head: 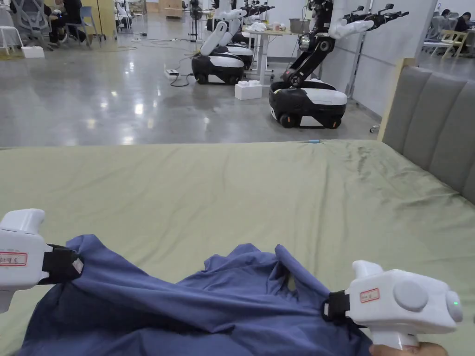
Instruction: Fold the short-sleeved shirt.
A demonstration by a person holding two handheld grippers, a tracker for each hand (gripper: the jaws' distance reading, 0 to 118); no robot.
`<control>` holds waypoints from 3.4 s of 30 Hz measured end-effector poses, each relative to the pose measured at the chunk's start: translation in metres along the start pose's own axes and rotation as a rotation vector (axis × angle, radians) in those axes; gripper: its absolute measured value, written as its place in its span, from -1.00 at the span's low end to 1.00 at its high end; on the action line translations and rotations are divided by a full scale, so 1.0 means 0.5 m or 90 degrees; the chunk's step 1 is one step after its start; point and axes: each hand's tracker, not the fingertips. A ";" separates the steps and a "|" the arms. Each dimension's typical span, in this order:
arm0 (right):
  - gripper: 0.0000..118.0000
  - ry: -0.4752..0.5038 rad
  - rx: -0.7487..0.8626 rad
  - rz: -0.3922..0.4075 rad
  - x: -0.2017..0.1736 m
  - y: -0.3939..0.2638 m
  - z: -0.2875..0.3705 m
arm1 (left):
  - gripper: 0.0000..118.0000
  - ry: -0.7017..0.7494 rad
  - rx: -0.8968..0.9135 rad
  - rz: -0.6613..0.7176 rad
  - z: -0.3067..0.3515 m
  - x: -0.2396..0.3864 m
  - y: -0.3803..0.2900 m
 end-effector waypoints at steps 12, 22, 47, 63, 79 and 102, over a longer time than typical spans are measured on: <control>-0.82 0.070 0.253 0.175 -0.240 0.171 0.377 | -0.99 -0.001 0.181 -0.040 0.293 0.040 0.136; -0.82 0.056 0.342 0.176 -0.413 0.427 0.475 | -0.99 0.024 0.283 0.048 0.404 -0.018 0.385; -0.82 -0.017 0.442 0.092 -0.558 0.895 0.365 | -0.99 0.029 0.364 0.148 0.184 -0.097 0.790; -0.82 0.011 0.363 0.210 -0.509 0.784 0.205 | -0.99 0.015 0.298 0.146 0.060 -0.171 0.640; -0.82 0.103 0.190 0.262 -0.265 0.007 0.165 | -0.99 -0.055 0.141 0.070 0.152 -0.177 -0.122; 0.16 0.026 0.043 0.119 -0.163 -0.331 0.221 | 0.50 -0.163 -0.001 0.252 0.274 -0.220 -0.423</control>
